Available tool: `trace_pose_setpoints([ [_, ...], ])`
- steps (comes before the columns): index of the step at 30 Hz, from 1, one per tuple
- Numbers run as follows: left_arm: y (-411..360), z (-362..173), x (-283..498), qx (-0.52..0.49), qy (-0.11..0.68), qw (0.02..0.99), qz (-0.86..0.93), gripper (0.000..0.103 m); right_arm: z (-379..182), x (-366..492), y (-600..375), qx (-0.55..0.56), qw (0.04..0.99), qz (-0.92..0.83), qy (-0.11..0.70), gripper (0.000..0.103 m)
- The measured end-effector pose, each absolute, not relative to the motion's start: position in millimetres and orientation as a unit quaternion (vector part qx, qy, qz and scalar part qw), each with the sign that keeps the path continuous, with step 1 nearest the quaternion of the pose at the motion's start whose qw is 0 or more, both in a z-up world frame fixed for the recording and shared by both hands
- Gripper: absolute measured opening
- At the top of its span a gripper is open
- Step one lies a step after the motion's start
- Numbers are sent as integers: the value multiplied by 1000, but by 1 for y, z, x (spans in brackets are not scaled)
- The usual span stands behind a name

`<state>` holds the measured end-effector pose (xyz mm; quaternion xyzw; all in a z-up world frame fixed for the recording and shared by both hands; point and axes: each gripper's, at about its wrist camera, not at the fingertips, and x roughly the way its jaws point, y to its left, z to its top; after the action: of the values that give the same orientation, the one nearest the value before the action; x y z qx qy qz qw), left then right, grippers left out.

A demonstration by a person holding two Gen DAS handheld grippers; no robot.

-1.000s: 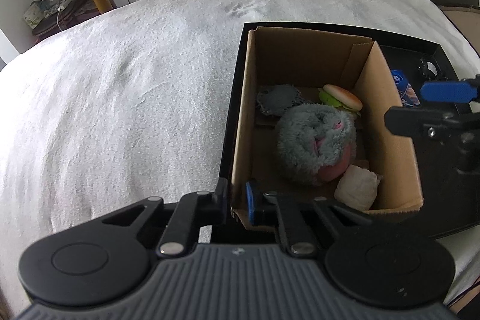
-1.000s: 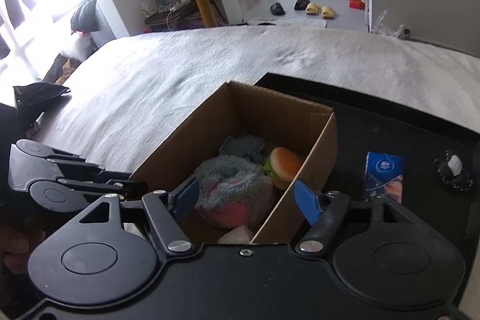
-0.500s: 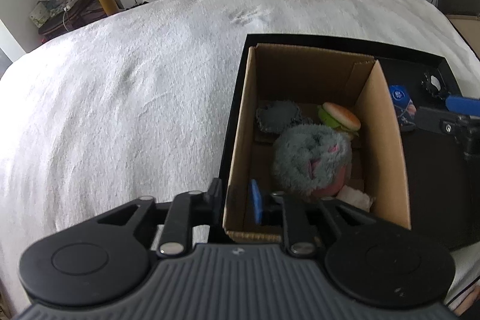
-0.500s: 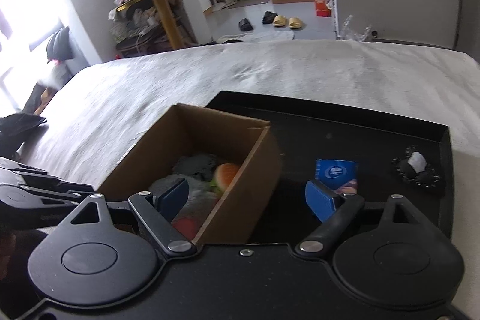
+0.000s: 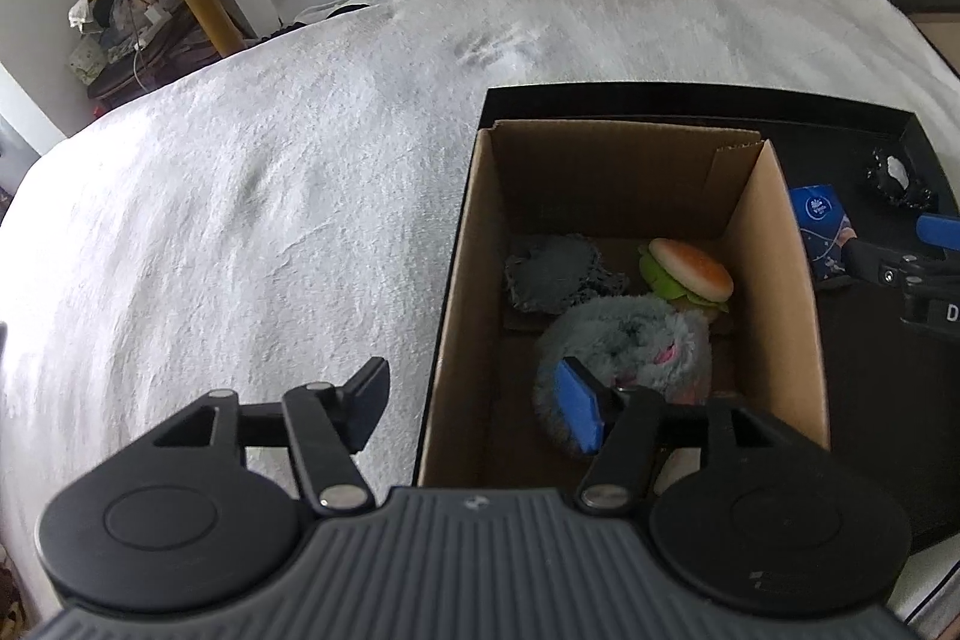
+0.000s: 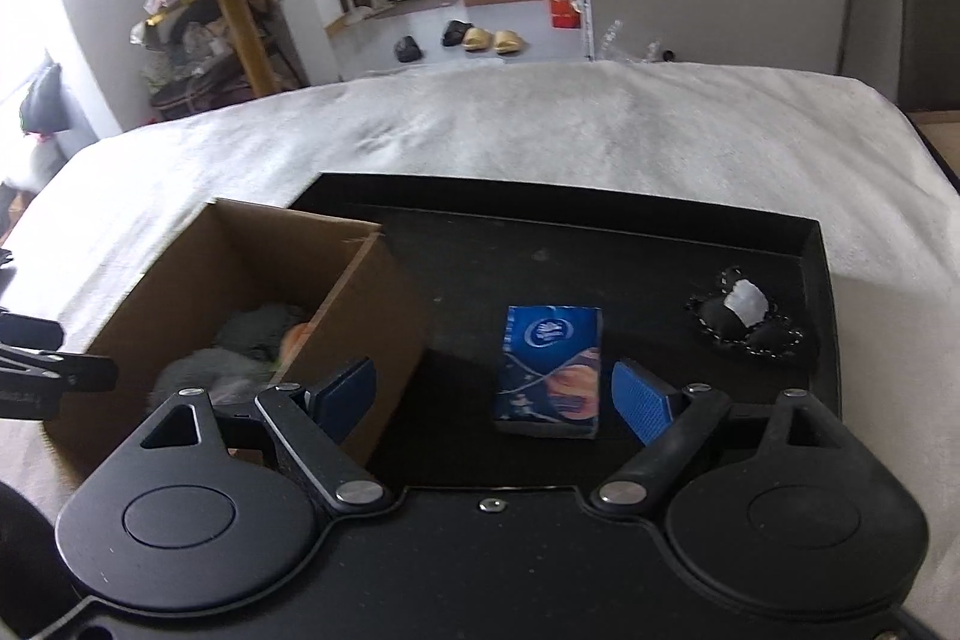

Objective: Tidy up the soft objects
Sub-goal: 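Move the open right gripper down to the blue tissue pack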

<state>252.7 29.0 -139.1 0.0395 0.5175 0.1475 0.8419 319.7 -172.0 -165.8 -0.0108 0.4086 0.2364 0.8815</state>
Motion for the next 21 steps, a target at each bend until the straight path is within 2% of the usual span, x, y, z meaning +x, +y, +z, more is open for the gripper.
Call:
trace_pose_setpoints([
  [7, 28, -147, 269, 53, 513, 842, 158, 65, -188, 333, -172, -13, 879, 223, 422, 85],
  [21, 28, -161, 289, 48, 523, 836, 158, 66, -228, 349, -162, -74, 875, 197, 436, 81],
])
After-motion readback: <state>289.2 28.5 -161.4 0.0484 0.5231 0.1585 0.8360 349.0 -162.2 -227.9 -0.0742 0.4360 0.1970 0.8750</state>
